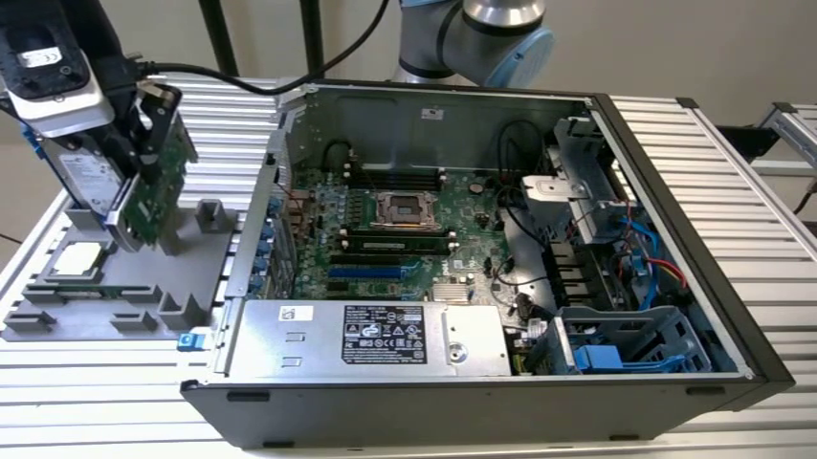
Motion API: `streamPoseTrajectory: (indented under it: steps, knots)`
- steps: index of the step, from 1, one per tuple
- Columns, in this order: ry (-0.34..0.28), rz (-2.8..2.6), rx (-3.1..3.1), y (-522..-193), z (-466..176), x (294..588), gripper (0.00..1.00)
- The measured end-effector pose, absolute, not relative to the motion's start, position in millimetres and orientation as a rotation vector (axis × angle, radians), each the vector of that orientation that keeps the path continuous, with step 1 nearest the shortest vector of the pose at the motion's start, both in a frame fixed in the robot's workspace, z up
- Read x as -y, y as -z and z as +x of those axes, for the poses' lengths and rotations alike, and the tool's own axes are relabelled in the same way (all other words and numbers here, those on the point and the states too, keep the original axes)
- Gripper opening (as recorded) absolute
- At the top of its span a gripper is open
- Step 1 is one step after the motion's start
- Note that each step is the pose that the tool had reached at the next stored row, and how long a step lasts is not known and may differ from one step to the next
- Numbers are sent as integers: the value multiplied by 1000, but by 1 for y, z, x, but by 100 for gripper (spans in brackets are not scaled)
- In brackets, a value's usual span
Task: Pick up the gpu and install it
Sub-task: 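Pick up the gpu and move the gpu toward the slot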
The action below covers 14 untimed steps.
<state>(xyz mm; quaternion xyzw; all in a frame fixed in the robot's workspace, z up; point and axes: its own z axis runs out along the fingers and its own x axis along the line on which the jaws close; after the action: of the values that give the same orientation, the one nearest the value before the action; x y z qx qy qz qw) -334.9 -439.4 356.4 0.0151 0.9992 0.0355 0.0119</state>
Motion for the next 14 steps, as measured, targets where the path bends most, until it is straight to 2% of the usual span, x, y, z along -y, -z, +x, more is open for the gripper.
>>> streamPoseTrajectory:
  steps: [14]
  knots:
    - [-111, 47, -3115, -369, -335, 439, 0]
